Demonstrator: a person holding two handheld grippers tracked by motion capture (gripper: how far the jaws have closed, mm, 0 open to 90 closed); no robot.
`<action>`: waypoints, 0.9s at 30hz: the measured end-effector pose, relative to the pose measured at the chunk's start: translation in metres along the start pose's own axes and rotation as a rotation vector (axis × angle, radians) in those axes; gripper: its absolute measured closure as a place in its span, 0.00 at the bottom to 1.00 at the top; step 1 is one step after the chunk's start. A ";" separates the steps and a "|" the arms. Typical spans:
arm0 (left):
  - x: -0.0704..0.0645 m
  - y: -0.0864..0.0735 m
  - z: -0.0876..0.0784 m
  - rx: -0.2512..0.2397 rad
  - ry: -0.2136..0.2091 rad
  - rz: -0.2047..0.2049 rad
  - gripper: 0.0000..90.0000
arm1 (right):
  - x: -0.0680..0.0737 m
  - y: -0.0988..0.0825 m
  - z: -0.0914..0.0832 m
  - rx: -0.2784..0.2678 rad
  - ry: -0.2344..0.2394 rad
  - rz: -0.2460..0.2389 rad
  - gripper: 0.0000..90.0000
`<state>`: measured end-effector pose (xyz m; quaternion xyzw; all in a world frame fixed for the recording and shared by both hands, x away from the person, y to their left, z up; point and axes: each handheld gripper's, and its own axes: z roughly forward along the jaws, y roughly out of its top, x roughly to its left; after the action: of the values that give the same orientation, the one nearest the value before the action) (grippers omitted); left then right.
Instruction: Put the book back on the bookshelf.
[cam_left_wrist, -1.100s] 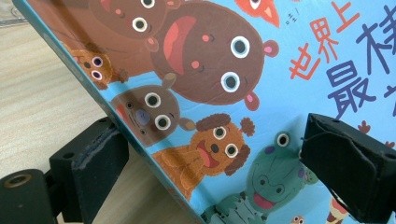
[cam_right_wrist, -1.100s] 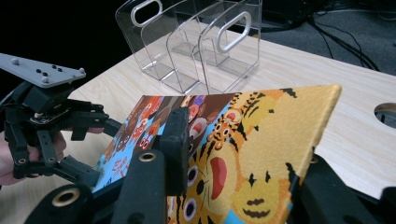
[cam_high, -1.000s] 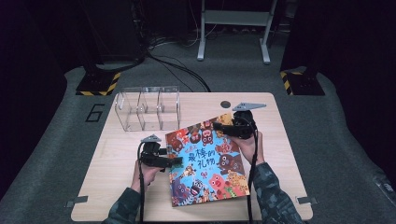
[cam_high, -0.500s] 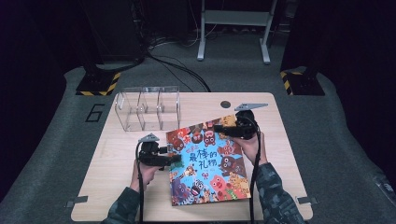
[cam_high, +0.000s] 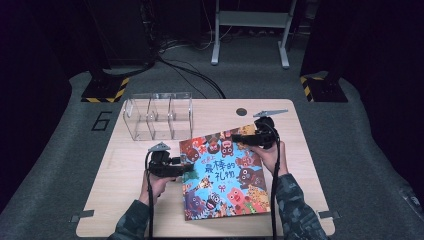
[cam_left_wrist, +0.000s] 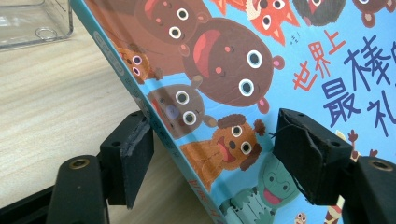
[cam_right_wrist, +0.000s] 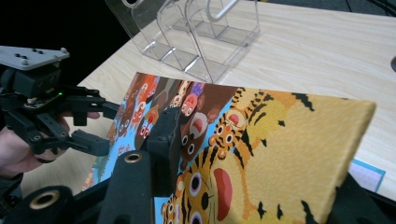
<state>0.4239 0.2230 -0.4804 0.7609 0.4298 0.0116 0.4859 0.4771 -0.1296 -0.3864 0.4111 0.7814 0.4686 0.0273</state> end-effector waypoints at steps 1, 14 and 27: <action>0.000 0.000 0.000 -0.004 0.002 -0.002 0.32 | 0.000 0.001 0.000 0.002 -0.002 0.004 0.60; 0.000 0.000 -0.004 -0.028 0.011 0.015 0.37 | 0.000 0.001 0.001 0.044 -0.024 -0.003 0.52; -0.004 0.004 -0.016 -0.054 0.044 0.045 0.41 | 0.010 0.008 -0.003 0.062 -0.026 -0.035 0.49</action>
<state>0.4165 0.2311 -0.4675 0.7565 0.4226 0.0508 0.4965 0.4741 -0.1236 -0.3751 0.4040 0.8024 0.4381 0.0331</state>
